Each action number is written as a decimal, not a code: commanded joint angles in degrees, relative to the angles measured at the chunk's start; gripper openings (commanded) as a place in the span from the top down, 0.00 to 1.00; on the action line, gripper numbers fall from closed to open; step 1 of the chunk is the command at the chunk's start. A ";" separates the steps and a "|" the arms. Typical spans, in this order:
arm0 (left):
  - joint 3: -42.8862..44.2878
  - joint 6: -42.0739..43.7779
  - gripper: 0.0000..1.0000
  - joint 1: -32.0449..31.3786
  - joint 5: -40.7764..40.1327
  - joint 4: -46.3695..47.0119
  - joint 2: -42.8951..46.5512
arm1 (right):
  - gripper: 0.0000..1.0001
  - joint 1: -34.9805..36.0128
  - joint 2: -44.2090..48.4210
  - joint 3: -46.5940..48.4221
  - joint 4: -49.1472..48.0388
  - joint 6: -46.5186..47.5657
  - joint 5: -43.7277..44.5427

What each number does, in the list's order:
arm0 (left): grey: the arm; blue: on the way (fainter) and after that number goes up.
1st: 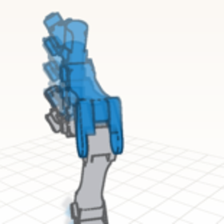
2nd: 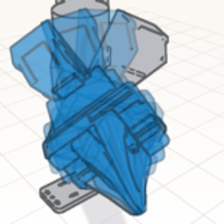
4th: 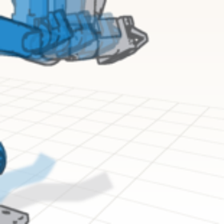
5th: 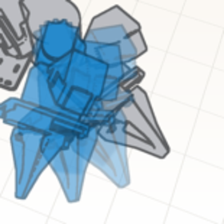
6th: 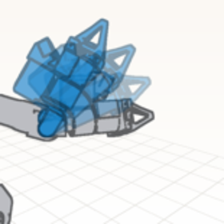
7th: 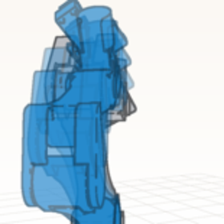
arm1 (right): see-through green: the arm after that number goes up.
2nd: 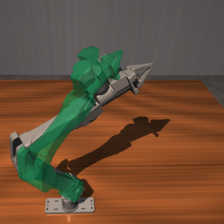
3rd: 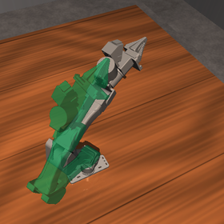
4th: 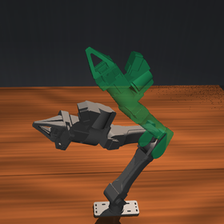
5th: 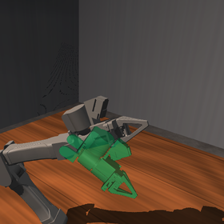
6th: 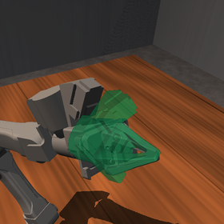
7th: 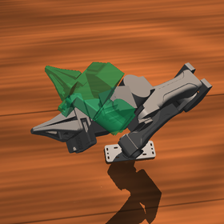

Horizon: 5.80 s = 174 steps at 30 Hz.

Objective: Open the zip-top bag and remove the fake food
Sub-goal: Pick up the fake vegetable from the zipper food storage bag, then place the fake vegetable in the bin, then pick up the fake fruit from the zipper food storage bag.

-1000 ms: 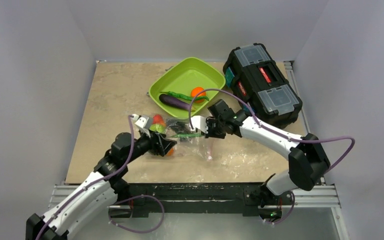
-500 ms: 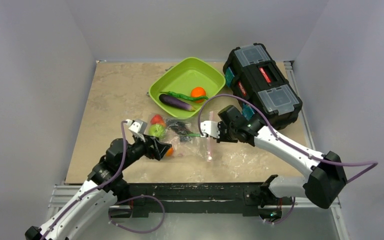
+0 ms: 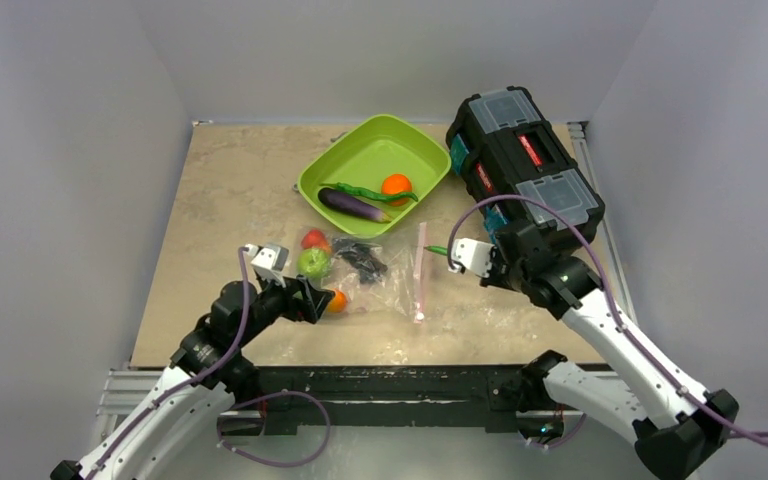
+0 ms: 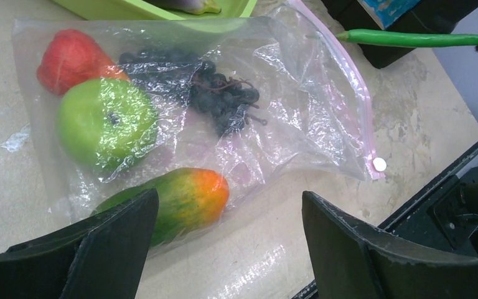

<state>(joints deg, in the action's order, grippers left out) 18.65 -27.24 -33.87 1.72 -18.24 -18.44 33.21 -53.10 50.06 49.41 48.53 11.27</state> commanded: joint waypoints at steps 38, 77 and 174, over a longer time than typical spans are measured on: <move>5.61 -5.76 0.04 0.11 1.32 -4.95 5.36 | 1.00 -17.30 0.41 20.91 5.36 -1.74 -22.84; 6.72 -5.36 0.00 0.07 -0.66 -8.43 5.53 | 1.00 -6.98 -46.29 48.86 -14.80 2.32 -18.30; 4.57 -8.44 0.01 0.03 4.90 -0.59 -3.33 | 0.01 -9.16 -13.87 -2.73 -24.60 -0.53 -55.02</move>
<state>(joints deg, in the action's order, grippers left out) 23.14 -35.97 -33.87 5.82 -21.93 -21.06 24.34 -65.47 46.26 24.45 48.58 -40.36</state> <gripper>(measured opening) 0.994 0.987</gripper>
